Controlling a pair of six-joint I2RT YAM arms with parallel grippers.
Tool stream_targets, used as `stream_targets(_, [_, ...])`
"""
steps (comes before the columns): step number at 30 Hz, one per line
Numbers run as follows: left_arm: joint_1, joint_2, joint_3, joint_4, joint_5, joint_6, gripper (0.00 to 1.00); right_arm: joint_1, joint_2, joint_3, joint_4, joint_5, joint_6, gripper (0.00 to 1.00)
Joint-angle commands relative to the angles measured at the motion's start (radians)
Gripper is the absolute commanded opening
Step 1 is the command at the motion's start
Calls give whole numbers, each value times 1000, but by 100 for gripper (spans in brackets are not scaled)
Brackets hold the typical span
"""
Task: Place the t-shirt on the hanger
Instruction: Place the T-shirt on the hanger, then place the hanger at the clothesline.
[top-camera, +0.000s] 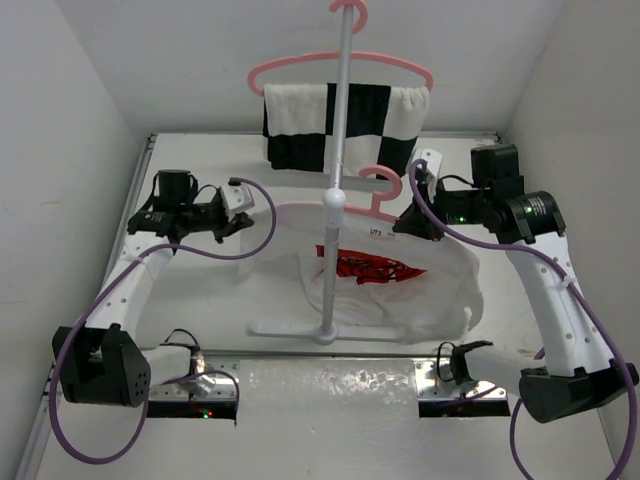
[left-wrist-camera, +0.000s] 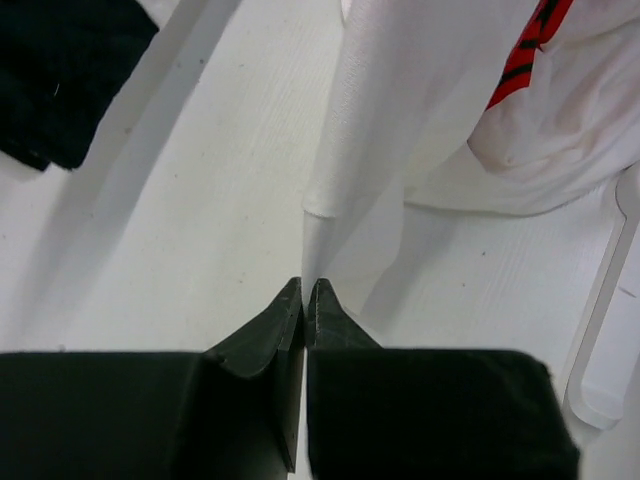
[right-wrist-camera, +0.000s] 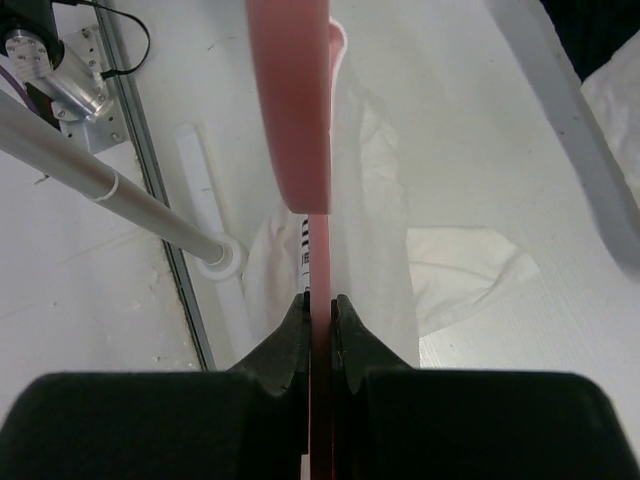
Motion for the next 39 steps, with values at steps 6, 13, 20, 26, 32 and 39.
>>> stream_targets(6, [88,-55,-26,-34,-22,32,0,-13,-28,97,5,-42,-50,0])
stream_targets(13, [110,-86,-63,-85,-45,59,0,-13,-27,129,51,-53,-26,0])
stream_targets(20, [110,-153,79,22,98,-164,51,-13,105,242,166,-62,33,0])
stream_targets(26, [110,-193,76,26,46,-236,58,-13,211,350,197,-60,36,0])
stream_targets(32, [111,-222,37,41,-15,-267,58,-25,346,521,273,-47,85,0])
stream_targets(39, [108,-238,-3,50,-49,-281,58,-27,484,687,423,-37,186,0])
